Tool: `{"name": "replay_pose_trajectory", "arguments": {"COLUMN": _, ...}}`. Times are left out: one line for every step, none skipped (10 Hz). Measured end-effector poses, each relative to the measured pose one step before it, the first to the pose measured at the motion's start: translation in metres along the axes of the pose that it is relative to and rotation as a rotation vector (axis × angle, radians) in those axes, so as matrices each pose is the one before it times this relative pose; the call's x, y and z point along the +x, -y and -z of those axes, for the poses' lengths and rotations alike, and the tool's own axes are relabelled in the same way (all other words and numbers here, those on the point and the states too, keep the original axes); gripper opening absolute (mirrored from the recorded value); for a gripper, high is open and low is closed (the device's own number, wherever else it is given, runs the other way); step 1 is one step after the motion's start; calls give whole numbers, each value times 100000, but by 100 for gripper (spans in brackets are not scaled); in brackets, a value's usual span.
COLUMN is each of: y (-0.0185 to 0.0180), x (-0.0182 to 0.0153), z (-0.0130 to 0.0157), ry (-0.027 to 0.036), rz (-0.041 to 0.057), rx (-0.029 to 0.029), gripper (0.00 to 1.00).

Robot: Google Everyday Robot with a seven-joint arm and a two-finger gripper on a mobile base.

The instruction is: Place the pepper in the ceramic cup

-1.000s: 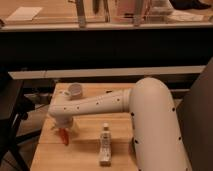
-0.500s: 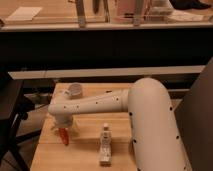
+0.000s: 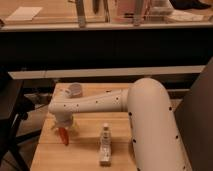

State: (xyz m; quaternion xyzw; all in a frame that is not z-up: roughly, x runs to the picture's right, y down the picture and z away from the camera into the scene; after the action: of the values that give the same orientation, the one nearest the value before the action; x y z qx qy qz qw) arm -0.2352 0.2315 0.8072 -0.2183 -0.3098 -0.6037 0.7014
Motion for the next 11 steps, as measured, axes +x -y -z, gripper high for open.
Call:
{"name": "replay_pose_trajectory", "arguments": {"y": -144, "x": 22, "z": -6, "ry": 256, "rz": 31, "rx": -389, "gripper": 80}}
{"name": "replay_pose_trajectory", "arguments": {"y": -127, "x": -3, "z": -46, "ry": 433, "rz": 85, "rx": -316, "gripper": 80}}
{"name": "replay_pose_trajectory", "arguments": {"y": -33, "x": -13, "z": 2, "ry": 305, "rz": 107, "rx": -180, "gripper": 80}}
{"name": "replay_pose_trajectory", "arguments": {"y": -133, "x": -39, "z": -68, "ry": 512, "rz": 71, "rx": -490, "gripper": 80}}
{"name": "replay_pose_trajectory", "arguments": {"y": -90, "x": -62, "z": -46, "ry": 384, "rz": 61, "rx": -277, "gripper": 80}}
{"name": "replay_pose_trajectory", "arguments": {"y": -143, "x": -93, "z": -99, "ry": 530, "rz": 113, "rx": -425, "gripper": 80}}
{"name": "replay_pose_trajectory", "arguments": {"y": -89, "x": -28, "z": -33, "ry": 244, "rz": 60, "rx": -262, "gripper": 80}}
{"name": "replay_pose_trajectory", "arguments": {"y": -36, "x": -8, "z": 38, "ry": 173, "rz": 34, "rx": -168, "gripper": 80}}
{"name": "replay_pose_trajectory", "arguments": {"y": -152, "x": 37, "z": -1, "ry": 248, "rz": -73, "rx": -515, "gripper": 80}}
{"name": "replay_pose_trajectory", "arguments": {"y": -112, "x": 51, "z": -13, "ry": 304, "rz": -143, "rx": -534, "gripper": 80}}
{"name": "replay_pose_trajectory", "arguments": {"y": 35, "x": -40, "z": -50, "ry": 272, "rz": 115, "rx": -353, "gripper": 80}}
